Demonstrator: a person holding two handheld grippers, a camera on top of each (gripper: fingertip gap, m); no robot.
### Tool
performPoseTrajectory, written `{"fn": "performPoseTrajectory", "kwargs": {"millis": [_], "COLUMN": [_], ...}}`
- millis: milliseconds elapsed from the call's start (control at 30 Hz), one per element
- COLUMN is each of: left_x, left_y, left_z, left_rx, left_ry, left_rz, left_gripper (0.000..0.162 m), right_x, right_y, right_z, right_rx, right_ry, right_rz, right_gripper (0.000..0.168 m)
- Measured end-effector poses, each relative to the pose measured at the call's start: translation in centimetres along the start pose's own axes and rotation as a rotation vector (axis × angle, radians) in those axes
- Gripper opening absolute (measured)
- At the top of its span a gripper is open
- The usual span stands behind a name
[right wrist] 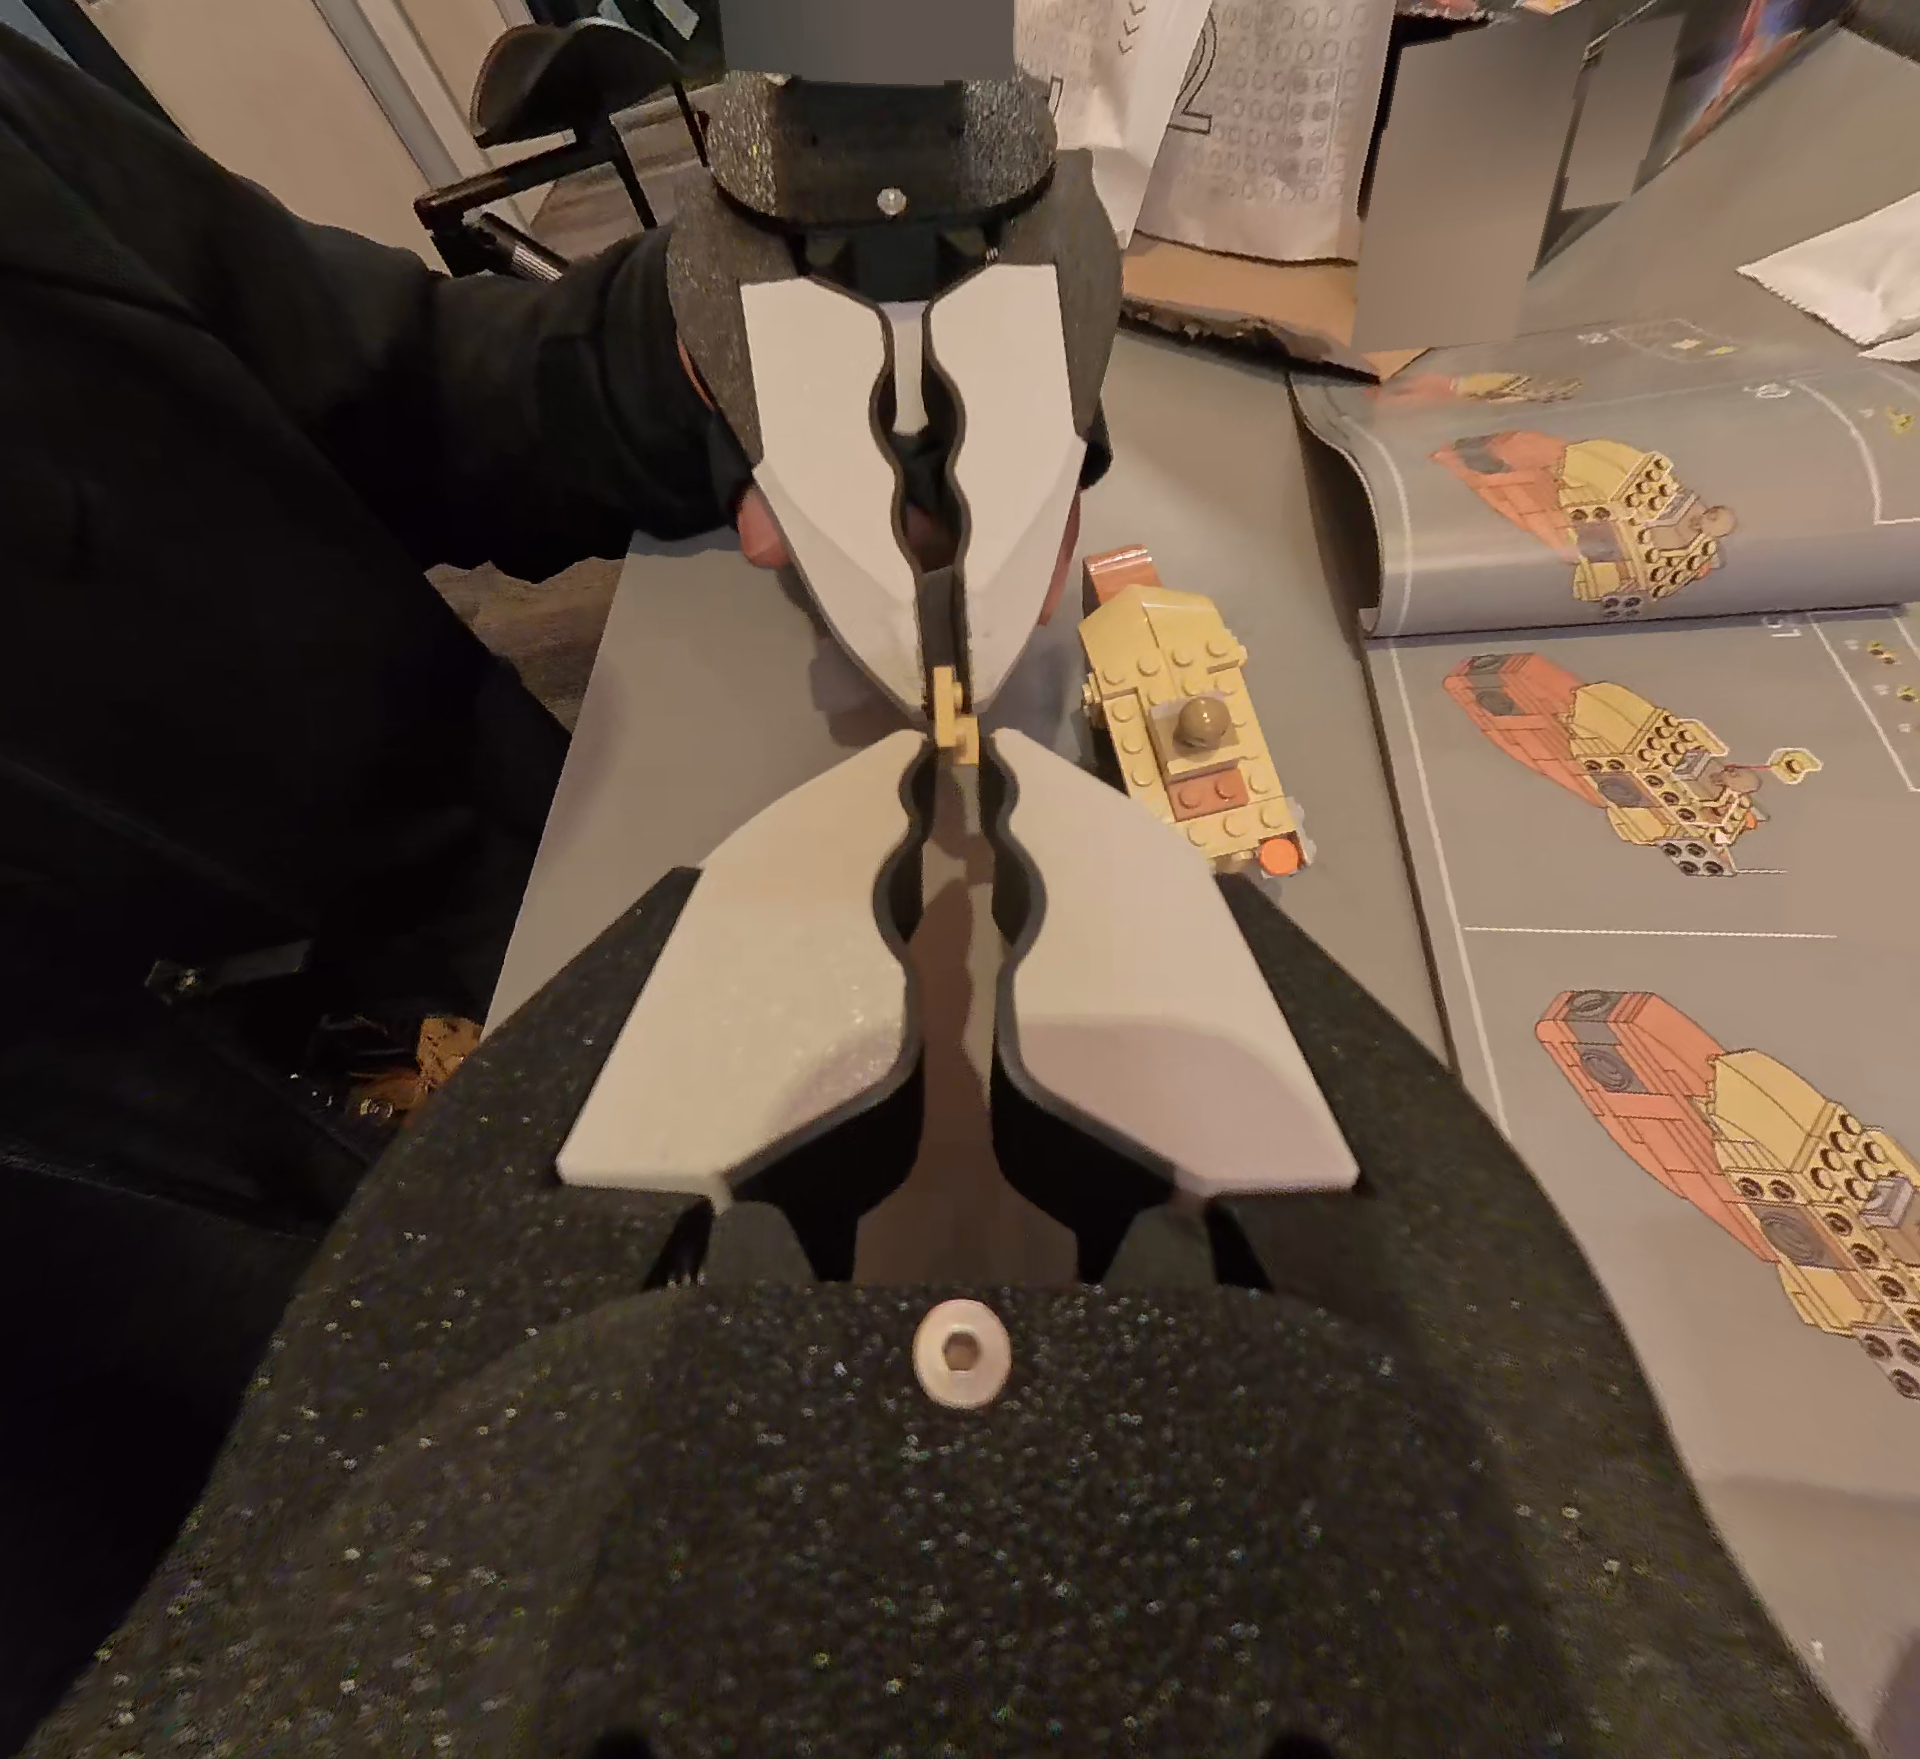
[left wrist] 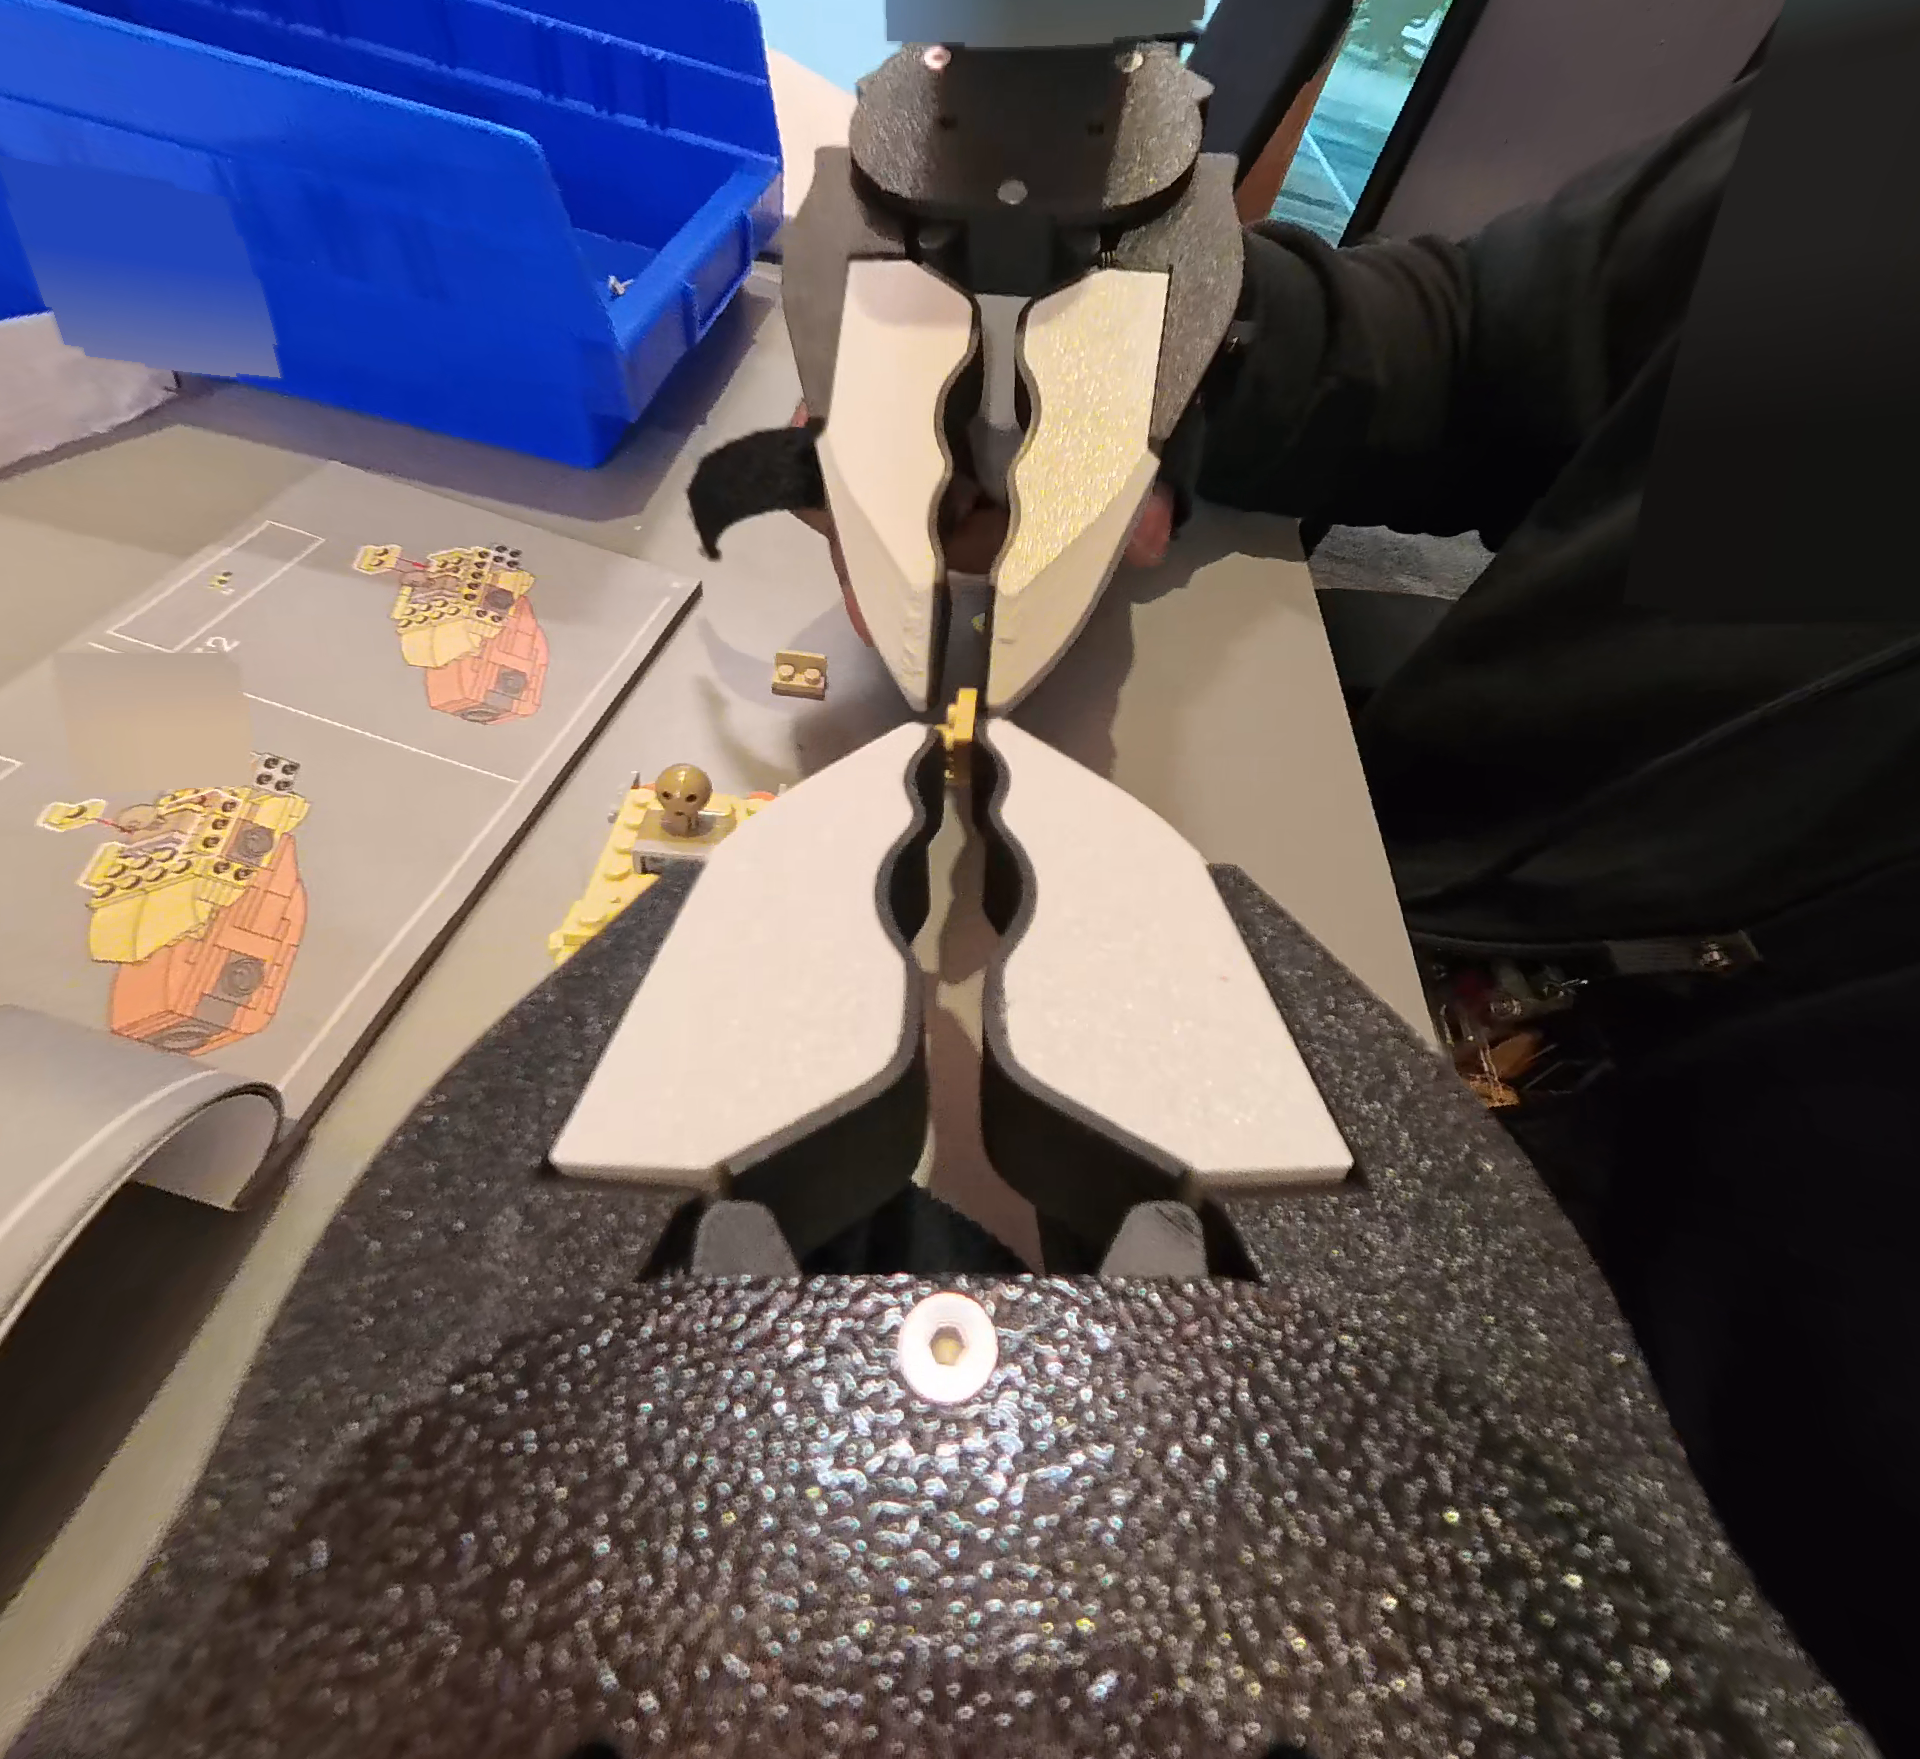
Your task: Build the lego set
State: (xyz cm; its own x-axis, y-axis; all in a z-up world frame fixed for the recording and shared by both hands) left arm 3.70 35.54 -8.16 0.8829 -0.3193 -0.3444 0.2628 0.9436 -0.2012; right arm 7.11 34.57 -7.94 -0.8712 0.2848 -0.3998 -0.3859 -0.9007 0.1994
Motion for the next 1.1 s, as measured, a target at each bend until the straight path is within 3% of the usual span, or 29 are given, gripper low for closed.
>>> {"fn": "performPoseTrajectory", "kwargs": {"millis": [267, 400, 600, 833, 1100], "left_x": [0.0, -0.4, -3.2, -4.7, -3.1], "left_y": [-0.2, 0.1, 1.7, 4.5, 5.3], "left_z": [0.1, 0.2, 0.7, -1.9, -4.7], "left_rx": [-0.082, -0.066, 0.007, 0.064, 0.072], "left_ry": [-0.027, -0.023, -0.078, 0.081, 0.231], "left_rz": [-0.059, -0.035, 0.088, 0.272, 0.273], "left_gripper": [0.005, 0.033, 0.036, 0.046, 0.047], "right_x": [0.1, -0.3, -0.6, -0.2, 0.2], "right_y": [0.2, -0.3, -0.6, -1.1, -1.7], "right_z": [0.0, 0.0, -0.1, -0.7, -0.4], "right_rx": [0.123, 0.229, 0.244, 0.174, 0.041], "right_ry": [-0.023, -0.06, -0.074, -0.044, -0.05], "right_rz": [0.077, 0.124, 0.119, 0.057, -0.037], "right_gripper": [0.004, 0.004, 0.004, 0.004, 0.004]}}
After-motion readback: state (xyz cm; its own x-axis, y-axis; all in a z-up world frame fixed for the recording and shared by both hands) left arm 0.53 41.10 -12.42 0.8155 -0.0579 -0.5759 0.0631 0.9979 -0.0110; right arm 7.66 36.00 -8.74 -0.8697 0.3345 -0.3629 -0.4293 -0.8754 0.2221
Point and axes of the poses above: each gripper's, where its closed fingertips meet, x out along the fingers, z out of its top, y = z × x across the jaws, the point moved 2 cm from there along -x, back along the fingers, and after that the axes turned 1 degree about y, right-handed, at the moved point
